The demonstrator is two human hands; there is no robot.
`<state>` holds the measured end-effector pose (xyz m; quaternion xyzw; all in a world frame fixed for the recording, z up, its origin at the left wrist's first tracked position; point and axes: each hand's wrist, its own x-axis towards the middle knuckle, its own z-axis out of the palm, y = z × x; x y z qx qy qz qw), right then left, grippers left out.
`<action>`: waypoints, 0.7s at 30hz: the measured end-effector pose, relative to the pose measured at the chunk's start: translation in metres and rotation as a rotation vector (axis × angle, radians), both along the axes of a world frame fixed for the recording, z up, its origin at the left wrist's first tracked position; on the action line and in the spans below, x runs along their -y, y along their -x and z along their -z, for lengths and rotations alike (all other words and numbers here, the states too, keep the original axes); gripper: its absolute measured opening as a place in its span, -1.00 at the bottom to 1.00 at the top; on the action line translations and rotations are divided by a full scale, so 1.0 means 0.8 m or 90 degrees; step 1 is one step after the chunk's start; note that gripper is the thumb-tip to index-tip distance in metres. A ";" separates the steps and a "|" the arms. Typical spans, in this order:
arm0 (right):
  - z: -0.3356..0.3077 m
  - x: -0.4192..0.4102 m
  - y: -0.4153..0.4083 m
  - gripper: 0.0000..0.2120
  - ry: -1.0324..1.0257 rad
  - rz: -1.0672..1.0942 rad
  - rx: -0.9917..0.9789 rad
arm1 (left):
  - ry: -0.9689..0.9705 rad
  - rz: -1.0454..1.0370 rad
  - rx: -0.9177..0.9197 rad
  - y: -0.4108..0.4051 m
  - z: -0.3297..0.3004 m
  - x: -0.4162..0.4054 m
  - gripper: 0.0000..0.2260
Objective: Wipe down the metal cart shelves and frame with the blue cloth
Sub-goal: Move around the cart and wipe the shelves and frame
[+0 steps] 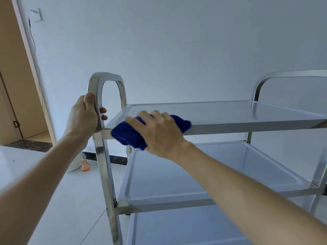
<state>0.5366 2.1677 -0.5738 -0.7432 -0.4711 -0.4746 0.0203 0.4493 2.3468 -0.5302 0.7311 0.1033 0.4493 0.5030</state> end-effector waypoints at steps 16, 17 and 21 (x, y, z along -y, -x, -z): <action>0.002 0.230 -0.082 -0.59 -0.068 0.042 0.034 | -0.217 -0.251 0.143 0.016 0.000 0.018 -0.75; 0.002 0.226 -0.080 -0.59 -0.067 0.044 0.036 | -0.285 -0.239 0.172 0.016 0.002 0.027 -0.74; 0.003 0.205 -0.069 -0.57 -0.072 0.074 0.040 | -0.430 -0.130 0.132 -0.006 0.010 0.074 -0.79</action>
